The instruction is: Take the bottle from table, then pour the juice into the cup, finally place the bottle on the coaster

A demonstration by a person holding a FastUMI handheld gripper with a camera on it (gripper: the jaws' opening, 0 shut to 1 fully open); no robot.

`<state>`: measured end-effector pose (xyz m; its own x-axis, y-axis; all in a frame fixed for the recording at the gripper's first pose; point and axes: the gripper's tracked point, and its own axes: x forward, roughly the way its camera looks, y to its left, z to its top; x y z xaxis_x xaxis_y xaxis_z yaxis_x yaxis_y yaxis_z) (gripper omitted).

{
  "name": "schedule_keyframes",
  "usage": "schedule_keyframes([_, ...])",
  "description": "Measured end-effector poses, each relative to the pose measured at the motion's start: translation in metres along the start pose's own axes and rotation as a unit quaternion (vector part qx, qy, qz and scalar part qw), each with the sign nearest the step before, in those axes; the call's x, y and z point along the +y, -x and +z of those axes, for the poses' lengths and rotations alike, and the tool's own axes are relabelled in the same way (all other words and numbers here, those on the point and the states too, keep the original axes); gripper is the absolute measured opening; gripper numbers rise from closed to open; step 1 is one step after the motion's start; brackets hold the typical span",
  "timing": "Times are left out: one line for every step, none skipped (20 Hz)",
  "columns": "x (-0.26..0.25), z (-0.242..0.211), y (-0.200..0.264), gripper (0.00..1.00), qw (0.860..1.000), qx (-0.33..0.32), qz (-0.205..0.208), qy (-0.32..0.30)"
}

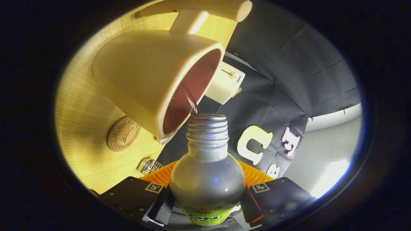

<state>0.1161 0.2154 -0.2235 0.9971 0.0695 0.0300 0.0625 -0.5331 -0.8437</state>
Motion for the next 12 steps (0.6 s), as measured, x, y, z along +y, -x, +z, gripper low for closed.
schedule_keyframes([-0.0007, -0.0011, -0.0008, 0.84, 1.000, 0.001, 0.001, 0.001])
schedule_keyframes([-0.0008, -0.0027, 0.0000, 0.84, 1.000, 0.004, 0.003, 0.003])
schedule_keyframes([-0.0010, -0.0015, 0.0007, 0.83, 1.000, 0.004, 0.005, 0.005])
schedule_keyframes([-0.0012, -0.0015, 0.0007, 0.83, 1.000, 0.004, 0.005, 0.005])
schedule_keyframes([-0.0010, -0.0023, 0.0004, 0.83, 1.000, 0.004, 0.005, 0.005])
schedule_keyframes([-0.0013, -0.0029, 0.0002, 0.83, 1.000, 0.004, 0.006, 0.006])
schedule_keyframes([-0.0018, -0.0036, -0.0008, 0.83, 1.000, 0.004, 0.006, 0.006])
schedule_keyframes([-0.0009, -0.0043, 0.0000, 0.83, 1.000, 0.006, 0.008, 0.007])
schedule_keyframes([-0.0012, -0.0032, 0.0006, 0.83, 1.000, 0.006, 0.008, 0.009])
schedule_keyframes([-0.0018, -0.0030, 0.0011, 0.83, 1.000, 0.006, 0.007, 0.009])
schedule_keyframes([-0.0006, -0.0024, 0.0009, 0.83, 1.000, 0.005, 0.009, 0.007])
schedule_keyframes([-0.0007, -0.0027, 0.0005, 0.83, 1.000, 0.005, 0.009, 0.005])
